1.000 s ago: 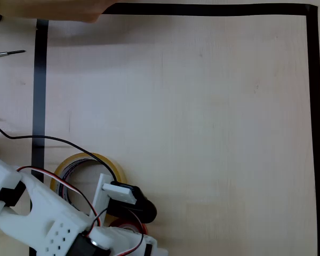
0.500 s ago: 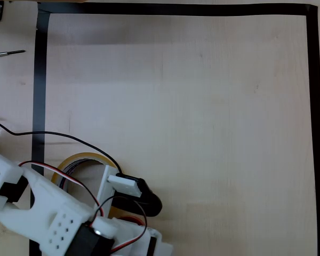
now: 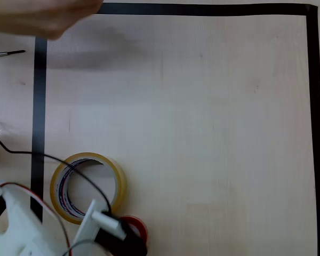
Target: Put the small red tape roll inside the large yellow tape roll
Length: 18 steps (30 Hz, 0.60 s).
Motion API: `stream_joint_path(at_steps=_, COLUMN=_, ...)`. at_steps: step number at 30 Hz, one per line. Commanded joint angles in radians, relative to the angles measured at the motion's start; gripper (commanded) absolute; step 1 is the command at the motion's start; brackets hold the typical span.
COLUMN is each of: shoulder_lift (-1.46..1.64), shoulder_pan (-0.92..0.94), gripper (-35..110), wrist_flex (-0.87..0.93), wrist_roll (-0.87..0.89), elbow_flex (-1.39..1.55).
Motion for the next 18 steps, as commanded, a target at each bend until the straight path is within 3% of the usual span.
stream_joint_path(at_steps=1, shoulder_lift=0.069, shoulder_pan=0.060, gripper=0, wrist_flex=-0.029, wrist_roll=-0.002, elbow_flex=-0.028)
stream_joint_path(at_steps=18, shoulder_lift=-0.112, shoulder_pan=0.091, gripper=0, wrist_flex=-0.038, wrist_roll=-0.021, elbow_flex=-0.032)
